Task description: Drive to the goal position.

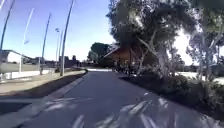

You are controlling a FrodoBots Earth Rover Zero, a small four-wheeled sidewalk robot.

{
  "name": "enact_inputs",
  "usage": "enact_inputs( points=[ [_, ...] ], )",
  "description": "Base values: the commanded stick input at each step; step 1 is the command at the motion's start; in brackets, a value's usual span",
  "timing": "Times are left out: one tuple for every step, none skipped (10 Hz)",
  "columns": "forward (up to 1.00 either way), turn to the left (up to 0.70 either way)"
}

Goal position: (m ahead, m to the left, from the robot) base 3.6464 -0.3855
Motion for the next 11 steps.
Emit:
enact_inputs(
  points=[
    [1.0, 0.0],
    [1.0, 0.0],
    [1.0, 0.0],
    [1.0, 0.0],
    [1.0, 0.0],
    [1.0, 0.0],
    [1.0, 0.0],
    [1.0, 0.0],
    [1.0, 0.01],
    [1.0, 0.18],
    [1.0, 0.36]
  ],
)
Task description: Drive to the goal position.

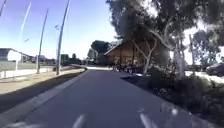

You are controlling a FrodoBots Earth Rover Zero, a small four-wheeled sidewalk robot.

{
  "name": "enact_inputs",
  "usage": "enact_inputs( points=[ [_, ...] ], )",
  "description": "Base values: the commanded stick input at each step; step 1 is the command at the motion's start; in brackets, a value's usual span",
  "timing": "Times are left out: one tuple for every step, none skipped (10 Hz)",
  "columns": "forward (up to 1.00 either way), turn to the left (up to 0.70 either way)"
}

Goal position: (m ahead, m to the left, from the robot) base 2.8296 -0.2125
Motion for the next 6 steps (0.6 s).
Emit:
enact_inputs(
  points=[
    [1.0, 0.0],
    [1.0, 0.0],
    [1.0, 0.0],
    [1.0, 0.0],
    [1.0, 0.4],
    [1.0, 0.4]
  ],
)
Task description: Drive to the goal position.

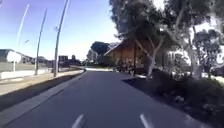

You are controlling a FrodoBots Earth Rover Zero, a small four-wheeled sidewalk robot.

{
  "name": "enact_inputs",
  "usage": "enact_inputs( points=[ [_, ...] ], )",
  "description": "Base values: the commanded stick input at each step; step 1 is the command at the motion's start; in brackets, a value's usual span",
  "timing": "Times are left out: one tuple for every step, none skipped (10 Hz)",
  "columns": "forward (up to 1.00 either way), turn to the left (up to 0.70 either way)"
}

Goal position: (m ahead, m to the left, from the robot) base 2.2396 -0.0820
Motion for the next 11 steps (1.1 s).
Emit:
enact_inputs(
  points=[
    [1.0, 0.4],
    [1.0, 0.0],
    [1.0, 0.0],
    [1.0, 0.0],
    [1.0, 0.0],
    [1.0, 0.0],
    [1.0, 0.0],
    [1.0, 0.0],
    [1.0, 0.0],
    [1.0, 0.0],
    [1.0, 0.0]
  ],
)
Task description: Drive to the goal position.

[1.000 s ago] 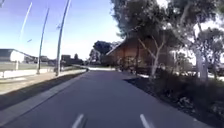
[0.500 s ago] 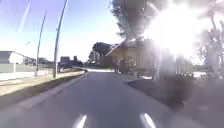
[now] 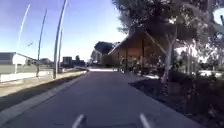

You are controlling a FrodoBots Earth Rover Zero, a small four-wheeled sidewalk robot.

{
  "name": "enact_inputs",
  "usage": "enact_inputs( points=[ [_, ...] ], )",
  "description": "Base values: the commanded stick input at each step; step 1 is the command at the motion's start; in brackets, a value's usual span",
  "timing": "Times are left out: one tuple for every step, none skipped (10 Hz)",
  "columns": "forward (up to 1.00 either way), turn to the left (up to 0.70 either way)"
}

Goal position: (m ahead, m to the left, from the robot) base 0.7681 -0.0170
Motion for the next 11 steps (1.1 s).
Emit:
enact_inputs(
  points=[
    [1.0, 0.0],
    [1.0, 0.0],
    [1.0, 0.0],
    [1.0, 0.0],
    [1.0, 0.0],
    [1.0, 0.0],
    [1.0, 0.0],
    [1.0, 0.0],
    [1.0, 0.0],
    [1.0, 0.0],
    [1.0, 0.0]
  ],
)
